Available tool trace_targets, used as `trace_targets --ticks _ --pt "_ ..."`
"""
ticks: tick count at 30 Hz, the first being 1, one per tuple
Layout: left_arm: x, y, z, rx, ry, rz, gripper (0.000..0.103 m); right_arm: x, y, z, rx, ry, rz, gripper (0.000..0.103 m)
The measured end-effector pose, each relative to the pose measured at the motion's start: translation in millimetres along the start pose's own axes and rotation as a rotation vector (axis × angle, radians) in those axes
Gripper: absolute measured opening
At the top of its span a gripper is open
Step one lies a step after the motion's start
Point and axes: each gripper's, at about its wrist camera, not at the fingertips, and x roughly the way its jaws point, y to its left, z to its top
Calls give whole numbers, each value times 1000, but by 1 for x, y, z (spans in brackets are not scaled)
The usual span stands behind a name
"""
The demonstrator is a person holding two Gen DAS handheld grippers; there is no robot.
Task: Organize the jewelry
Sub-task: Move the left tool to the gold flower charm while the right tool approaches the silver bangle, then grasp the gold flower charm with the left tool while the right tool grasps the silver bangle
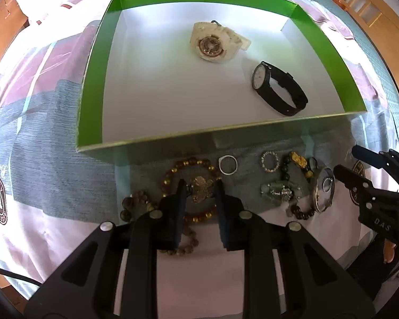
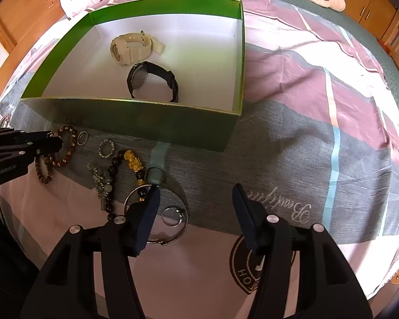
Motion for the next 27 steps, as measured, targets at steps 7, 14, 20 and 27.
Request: trace_targets --ticks 7,14,20,27 --pt "-6 1 -6 8 -5 8 22 9 4 -2 -38 15 -65 56" --pt "-4 4 -6 -8 1 19 22 22 18 -6 -84 43 -21 7" --pt "-5 7 -7 -10 -1 20 24 3 11 0 -49 -21 1 3" --pt "-2 9 -8 -24 8 20 33 7 3 6 -17 -14 -12 3"
